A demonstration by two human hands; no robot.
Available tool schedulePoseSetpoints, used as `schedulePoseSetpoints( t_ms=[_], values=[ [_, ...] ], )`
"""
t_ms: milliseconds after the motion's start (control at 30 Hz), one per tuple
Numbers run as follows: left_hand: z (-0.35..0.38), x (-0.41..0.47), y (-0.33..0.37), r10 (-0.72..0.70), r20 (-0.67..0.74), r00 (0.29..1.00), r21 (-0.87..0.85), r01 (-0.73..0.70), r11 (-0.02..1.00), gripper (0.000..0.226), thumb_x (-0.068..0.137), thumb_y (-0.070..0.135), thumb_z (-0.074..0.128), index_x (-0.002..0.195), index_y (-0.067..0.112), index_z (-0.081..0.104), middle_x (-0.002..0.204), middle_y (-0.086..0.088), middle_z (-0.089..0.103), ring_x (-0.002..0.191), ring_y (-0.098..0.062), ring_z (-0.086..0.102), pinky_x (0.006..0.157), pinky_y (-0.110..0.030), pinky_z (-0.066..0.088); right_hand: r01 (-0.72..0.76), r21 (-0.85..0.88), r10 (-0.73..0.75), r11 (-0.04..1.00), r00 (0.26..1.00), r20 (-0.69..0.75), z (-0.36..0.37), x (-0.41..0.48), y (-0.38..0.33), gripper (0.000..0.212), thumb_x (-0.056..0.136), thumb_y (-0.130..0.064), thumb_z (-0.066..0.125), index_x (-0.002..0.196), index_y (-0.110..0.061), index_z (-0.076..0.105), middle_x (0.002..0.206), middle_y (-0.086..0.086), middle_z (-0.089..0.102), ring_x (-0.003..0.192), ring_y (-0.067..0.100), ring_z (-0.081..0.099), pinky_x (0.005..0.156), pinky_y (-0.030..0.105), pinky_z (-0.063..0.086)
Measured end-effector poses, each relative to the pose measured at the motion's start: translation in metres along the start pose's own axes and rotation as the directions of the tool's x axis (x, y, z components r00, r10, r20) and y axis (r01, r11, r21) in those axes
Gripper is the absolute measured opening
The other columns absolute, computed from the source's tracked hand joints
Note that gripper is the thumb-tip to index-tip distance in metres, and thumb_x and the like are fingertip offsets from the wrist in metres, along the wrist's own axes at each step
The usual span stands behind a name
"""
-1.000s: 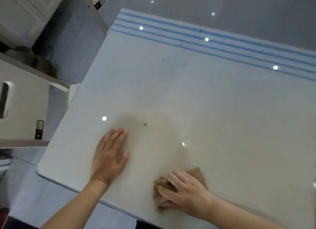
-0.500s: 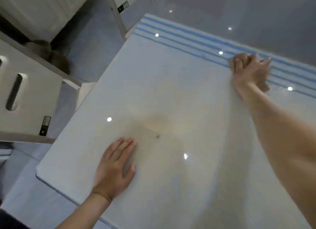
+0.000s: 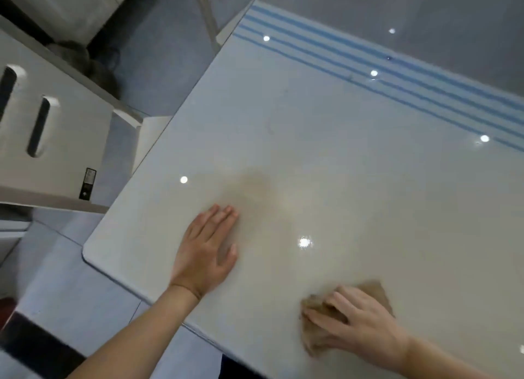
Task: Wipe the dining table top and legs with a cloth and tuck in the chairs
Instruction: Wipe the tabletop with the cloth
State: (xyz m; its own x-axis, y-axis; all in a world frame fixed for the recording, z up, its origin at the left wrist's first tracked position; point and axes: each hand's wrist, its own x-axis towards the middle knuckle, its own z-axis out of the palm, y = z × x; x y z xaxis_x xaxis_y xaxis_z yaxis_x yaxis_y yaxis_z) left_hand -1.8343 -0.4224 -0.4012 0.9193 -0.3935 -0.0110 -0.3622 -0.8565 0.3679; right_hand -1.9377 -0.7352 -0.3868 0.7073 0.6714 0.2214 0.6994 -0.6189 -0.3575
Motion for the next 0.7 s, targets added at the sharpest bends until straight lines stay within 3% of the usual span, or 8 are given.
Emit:
schedulePoseSetpoints(
  t_ms=[33, 100, 200, 300, 400, 433, 500, 700],
  values=[
    [0.0, -0.001, 0.0, -0.001, 0.0, 1.0, -0.002, 0.001, 1.0, 0.057, 0.085, 0.032, 0.051, 0.138, 0.013, 0.049, 0.142, -0.002, 0.05, 0.136, -0.024, 0.041, 0.112, -0.042, 0.032, -0.014, -0.022, 0.014, 1.0, 1.0, 0.012, -0.009, -0.01, 0.014, 0.029, 0.095, -0.043, 0.054, 0.118, -0.027, 0.06, 0.102, 0.002, 0.048, 0.086, 0.018, 0.049, 0.078, 0.026, 0.044],
    [-0.001, -0.001, 0.001, -0.006, -0.007, 1.0, -0.003, 0.006, 1.0, 0.056, 0.084, 0.032, 0.051, 0.138, 0.013, 0.05, 0.141, -0.002, 0.051, 0.135, -0.024, 0.042, 0.112, -0.042, 0.032, -0.297, -0.068, 0.296, 0.952, 0.955, -0.034, -0.023, -0.008, 0.058, 0.04, 0.093, -0.061, 0.042, 0.111, -0.031, 0.06, 0.088, 0.002, 0.052, 0.078, 0.014, 0.052, 0.067, 0.026, 0.048],
    [-0.001, -0.001, 0.002, -0.009, -0.022, 1.0, -0.011, 0.008, 1.0, 0.056, 0.084, 0.032, 0.051, 0.137, 0.013, 0.05, 0.142, -0.001, 0.05, 0.135, -0.023, 0.042, 0.111, -0.042, 0.033, -0.68, -0.121, 0.642, 0.724, 0.727, -0.242, -0.041, 0.027, 0.137, 0.051, 0.089, -0.061, 0.047, 0.112, -0.02, 0.066, 0.092, 0.013, 0.052, 0.083, 0.028, 0.057, 0.074, 0.031, 0.045],
    [-0.001, -0.002, 0.003, -0.008, -0.029, 1.0, -0.015, 0.007, 1.0, 0.056, 0.084, 0.032, 0.05, 0.138, 0.014, 0.05, 0.143, 0.0, 0.049, 0.136, -0.021, 0.04, 0.113, -0.04, 0.031, -0.91, 0.026, 0.823, 0.413, 0.361, -0.439, -0.058, 0.089, 0.224, 0.043, 0.089, -0.049, 0.053, 0.115, -0.015, 0.059, 0.113, 0.021, 0.047, 0.104, 0.037, 0.05, 0.089, 0.038, 0.041],
    [0.001, -0.002, 0.002, -0.001, -0.035, 0.999, -0.023, 0.0, 1.0, 0.057, 0.083, 0.032, 0.051, 0.138, 0.015, 0.05, 0.144, 0.002, 0.048, 0.136, -0.02, 0.04, 0.113, -0.039, 0.031, -0.982, 0.183, 0.878, 0.05, -0.044, -0.477, -0.072, 0.157, 0.286, 0.049, 0.091, -0.047, 0.049, 0.126, -0.013, 0.049, 0.142, 0.02, 0.037, 0.131, 0.037, 0.037, 0.105, 0.04, 0.034],
    [0.002, -0.002, 0.002, 0.002, -0.039, 0.999, -0.024, -0.003, 1.0, 0.058, 0.082, 0.032, 0.053, 0.138, 0.015, 0.05, 0.144, 0.002, 0.047, 0.137, -0.019, 0.039, 0.113, -0.039, 0.031, -0.979, 0.203, 0.886, 0.012, -0.084, -0.456, -0.073, 0.179, 0.295, 0.054, 0.091, -0.047, 0.048, 0.133, -0.013, 0.045, 0.148, 0.021, 0.032, 0.135, 0.037, 0.033, 0.109, 0.044, 0.032],
    [0.002, -0.002, 0.001, 0.01, -0.039, 0.999, -0.022, -0.011, 1.0, 0.058, 0.082, 0.032, 0.054, 0.138, 0.015, 0.049, 0.145, 0.003, 0.046, 0.138, -0.019, 0.038, 0.113, -0.039, 0.031, -0.979, 0.166, 0.911, 0.115, 0.038, -0.411, -0.062, 0.225, 0.294, 0.055, 0.093, -0.044, 0.044, 0.136, -0.009, 0.044, 0.148, 0.026, 0.031, 0.137, 0.039, 0.03, 0.112, 0.049, 0.029],
    [0.003, -0.002, -0.001, 0.021, -0.004, 1.0, -0.006, -0.021, 1.0, 0.059, 0.084, 0.033, 0.053, 0.141, 0.018, 0.045, 0.148, 0.005, 0.042, 0.14, -0.017, 0.034, 0.114, -0.041, 0.03, -0.763, 0.043, 0.754, 0.645, 0.625, -0.202, 0.012, 0.318, 0.186, 0.046, 0.093, -0.049, 0.048, 0.13, -0.022, 0.051, 0.146, 0.018, 0.035, 0.132, 0.036, 0.035, 0.103, 0.039, 0.035]
  ],
)
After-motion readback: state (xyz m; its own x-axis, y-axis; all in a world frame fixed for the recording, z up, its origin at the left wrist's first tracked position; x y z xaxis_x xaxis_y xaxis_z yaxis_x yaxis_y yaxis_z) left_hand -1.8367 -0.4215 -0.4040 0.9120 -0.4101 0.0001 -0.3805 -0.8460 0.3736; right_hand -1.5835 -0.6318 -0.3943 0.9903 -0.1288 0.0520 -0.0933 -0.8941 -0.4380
